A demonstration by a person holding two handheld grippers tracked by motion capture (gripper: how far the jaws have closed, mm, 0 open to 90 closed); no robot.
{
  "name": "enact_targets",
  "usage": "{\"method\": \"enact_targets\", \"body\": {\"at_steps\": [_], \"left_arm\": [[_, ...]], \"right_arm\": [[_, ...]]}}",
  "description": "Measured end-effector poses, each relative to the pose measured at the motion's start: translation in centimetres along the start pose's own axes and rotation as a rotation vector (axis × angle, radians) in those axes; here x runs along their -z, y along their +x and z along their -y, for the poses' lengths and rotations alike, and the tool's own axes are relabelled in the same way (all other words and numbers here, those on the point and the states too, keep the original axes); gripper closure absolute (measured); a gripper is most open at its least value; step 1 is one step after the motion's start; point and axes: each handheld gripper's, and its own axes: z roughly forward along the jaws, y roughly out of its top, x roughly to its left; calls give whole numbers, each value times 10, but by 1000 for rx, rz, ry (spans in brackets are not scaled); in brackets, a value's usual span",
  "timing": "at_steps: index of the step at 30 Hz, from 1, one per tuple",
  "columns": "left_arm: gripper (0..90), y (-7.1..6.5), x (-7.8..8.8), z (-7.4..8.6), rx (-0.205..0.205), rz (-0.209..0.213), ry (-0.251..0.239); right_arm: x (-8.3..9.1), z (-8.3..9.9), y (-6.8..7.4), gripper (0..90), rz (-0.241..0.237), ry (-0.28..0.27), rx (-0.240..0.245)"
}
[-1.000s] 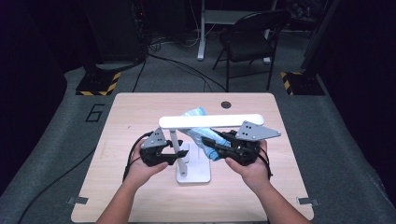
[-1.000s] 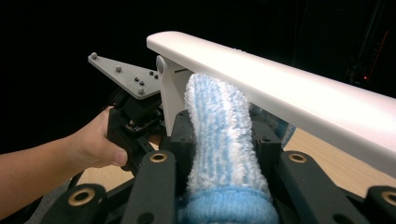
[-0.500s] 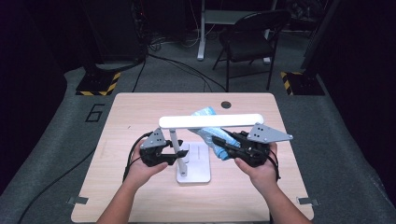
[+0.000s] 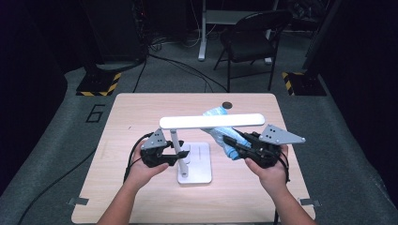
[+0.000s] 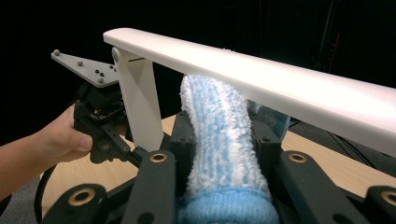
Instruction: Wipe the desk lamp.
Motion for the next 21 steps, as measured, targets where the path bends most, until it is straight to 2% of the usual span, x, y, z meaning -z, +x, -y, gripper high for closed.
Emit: {"method": "enact_targets", "body": {"at_steps": [7, 8, 12, 21], "left_arm": [[542, 2, 0, 0, 1, 11, -1], [541, 2, 1, 0, 2, 1, -3], [542, 3, 2, 1, 4, 15, 1], [543, 6, 4, 2, 16, -4, -5]], "right_arm": [[8, 1, -7, 684, 6, 3, -1], [8, 1, -8, 684, 3, 6, -6], [12, 1, -10, 684, 9, 6, -3], [19, 4, -15, 684, 36, -2, -1]]}}
